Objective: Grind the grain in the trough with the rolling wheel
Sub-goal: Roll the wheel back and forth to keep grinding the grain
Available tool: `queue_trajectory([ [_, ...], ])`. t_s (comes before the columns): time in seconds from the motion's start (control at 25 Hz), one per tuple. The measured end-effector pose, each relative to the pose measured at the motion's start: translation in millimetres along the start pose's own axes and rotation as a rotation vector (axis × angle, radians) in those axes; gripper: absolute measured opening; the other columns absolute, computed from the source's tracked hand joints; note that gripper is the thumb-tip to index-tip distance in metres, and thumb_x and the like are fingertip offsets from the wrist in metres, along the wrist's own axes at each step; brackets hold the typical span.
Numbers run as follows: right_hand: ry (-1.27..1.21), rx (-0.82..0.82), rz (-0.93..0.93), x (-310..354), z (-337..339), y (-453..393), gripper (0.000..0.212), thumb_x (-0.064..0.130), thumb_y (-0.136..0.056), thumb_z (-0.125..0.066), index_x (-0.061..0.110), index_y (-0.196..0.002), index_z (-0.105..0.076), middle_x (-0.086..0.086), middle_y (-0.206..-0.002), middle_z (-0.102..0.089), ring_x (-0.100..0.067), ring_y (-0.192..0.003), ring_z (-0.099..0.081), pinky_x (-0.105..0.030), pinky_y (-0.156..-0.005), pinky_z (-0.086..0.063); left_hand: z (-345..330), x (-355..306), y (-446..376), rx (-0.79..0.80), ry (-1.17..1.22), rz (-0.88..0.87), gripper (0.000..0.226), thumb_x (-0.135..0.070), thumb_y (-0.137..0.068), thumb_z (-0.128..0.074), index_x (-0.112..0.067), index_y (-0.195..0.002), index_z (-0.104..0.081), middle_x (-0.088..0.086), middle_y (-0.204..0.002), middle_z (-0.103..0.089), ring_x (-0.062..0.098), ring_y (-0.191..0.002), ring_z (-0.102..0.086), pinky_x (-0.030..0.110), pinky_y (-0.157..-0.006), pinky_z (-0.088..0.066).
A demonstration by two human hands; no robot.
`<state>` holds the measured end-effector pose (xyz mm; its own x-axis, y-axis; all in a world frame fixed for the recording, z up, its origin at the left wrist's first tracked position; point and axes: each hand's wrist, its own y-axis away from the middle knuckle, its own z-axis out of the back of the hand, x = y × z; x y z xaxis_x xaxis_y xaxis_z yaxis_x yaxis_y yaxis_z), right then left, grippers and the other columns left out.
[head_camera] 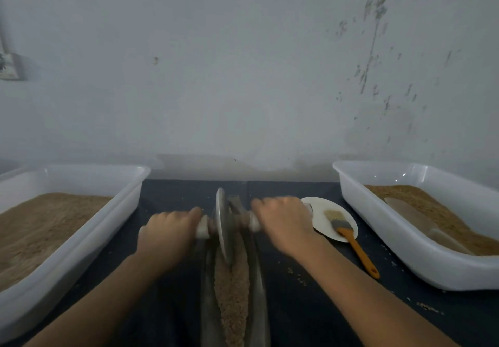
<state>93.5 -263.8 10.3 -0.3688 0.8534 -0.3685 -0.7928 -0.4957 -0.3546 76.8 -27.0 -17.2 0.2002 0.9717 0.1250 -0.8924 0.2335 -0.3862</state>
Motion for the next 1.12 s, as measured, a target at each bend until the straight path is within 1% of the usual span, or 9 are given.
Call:
queue_trajectory([
  [0.12,0.029,-0.044,-0.024,-4.5,-1.3,-29.5,0.022,0.014,-0.083,-0.062,0.015,-0.103,-0.053,-0.006,-0.094,-0.067,-0.03,-0.082,-0.064,-0.034,-0.058,-0.033,-4.4,3.7,-22.0,-0.042,0.012,0.08,0.031,-0.039,-0.083,-0.062,-0.034,-0.085,-0.031,-0.011,-0.077,-0.053,0.01,-0.063,-0.043,0.027,-0.059,-0.032],
  [0.28,-0.106,0.005,0.097,0.4,3.0,23.8,0.023,0.016,-0.081,-0.064,0.018,-0.099,-0.051,-0.004,-0.09,-0.065,-0.03,-0.079,-0.062,-0.038,-0.061,-0.042,4.3,-7.1,33.4,-0.055,0.045,-0.021,0.038,-0.047,-0.077,-0.067,-0.041,-0.093,-0.033,-0.014,-0.081,-0.052,0.003,-0.066,-0.043,0.022,-0.06,-0.029],
  [0.4,-0.186,0.047,0.174,-2.2,9.9,77.5,0.029,0.023,-0.076,-0.067,0.026,-0.092,-0.043,0.001,-0.083,-0.062,-0.026,-0.069,-0.06,-0.04,-0.058,-0.046,29.7,-19.6,77.2,-0.088,0.024,-0.223,0.062,-0.047,-0.038,-0.083,-0.035,-0.087,-0.047,-0.011,-0.066,-0.052,0.003,-0.054,-0.052,0.02,-0.053,-0.031],
  [0.48,-0.173,0.035,0.175,-5.4,8.2,84.9,0.033,0.028,-0.073,-0.069,0.028,-0.089,-0.04,0.003,-0.08,-0.061,-0.023,-0.066,-0.058,-0.038,-0.054,-0.043,40.6,-27.0,82.1,-0.107,-0.007,-0.25,0.069,-0.042,-0.019,-0.087,-0.031,-0.078,-0.052,-0.009,-0.055,-0.049,0.005,-0.044,-0.051,0.02,-0.047,-0.03],
  [0.56,-0.198,0.033,0.122,-3.1,2.2,67.8,0.03,0.032,-0.076,-0.067,0.027,-0.094,-0.043,0.001,-0.088,-0.063,-0.025,-0.074,-0.061,-0.041,-0.061,-0.047,36.7,-26.1,69.1,0.016,-0.086,-0.153,0.059,-0.046,-0.04,-0.085,-0.032,-0.087,-0.053,-0.01,-0.067,-0.055,0.005,-0.055,-0.056,0.021,-0.054,-0.028],
  [0.68,-0.162,0.03,-0.011,-7.3,-19.1,15.2,0.027,0.033,-0.081,-0.065,0.023,-0.099,-0.047,-0.001,-0.096,-0.066,-0.029,-0.084,-0.063,-0.036,-0.065,-0.041,22.3,-21.5,17.2,-0.036,-0.224,-0.011,0.033,-0.04,-0.079,-0.065,-0.032,-0.102,-0.044,-0.01,-0.09,-0.058,0.009,-0.079,-0.06,0.026,-0.062,-0.03],
  [0.84,-0.257,0.084,-0.176,-15.4,-43.9,-11.8,0.029,0.04,-0.084,-0.06,0.021,-0.103,-0.047,-0.003,-0.101,-0.066,-0.031,-0.089,-0.061,-0.035,-0.064,-0.035,23.0,-27.8,-39.9,-0.065,-0.353,-0.056,0.022,-0.027,-0.087,-0.056,-0.023,-0.105,-0.044,-0.003,-0.097,-0.064,0.021,-0.088,-0.063,0.032,-0.066,-0.037],
  [1.0,-0.309,0.124,-0.066,-11.1,-26.2,45.3,0.027,0.039,-0.082,-0.061,0.024,-0.1,-0.048,-0.001,-0.096,-0.065,-0.027,-0.084,-0.061,-0.038,-0.07,-0.046,33.1,-30.1,7.1,0.036,-0.19,-0.111,0.038,-0.039,-0.087,-0.058,-0.031,-0.119,-0.037,-0.01,-0.107,-0.056,0.015,-0.1,-0.057,0.028,-0.079,-0.037],
  [1.12,-0.201,-0.042,0.116,2.4,7.3,95.1,0.034,0.031,-0.056,-0.078,0.025,-0.079,-0.054,0.003,-0.066,-0.057,-0.015,-0.053,-0.056,-0.032,-0.046,-0.045,42.9,-22.1,75.9,-0.018,-0.008,-0.183,0.041,-0.059,-0.073,-0.06,-0.045,-0.106,-0.039,-0.022,-0.087,-0.049,0.0,-0.086,-0.057,0.022,-0.074,-0.039],
])
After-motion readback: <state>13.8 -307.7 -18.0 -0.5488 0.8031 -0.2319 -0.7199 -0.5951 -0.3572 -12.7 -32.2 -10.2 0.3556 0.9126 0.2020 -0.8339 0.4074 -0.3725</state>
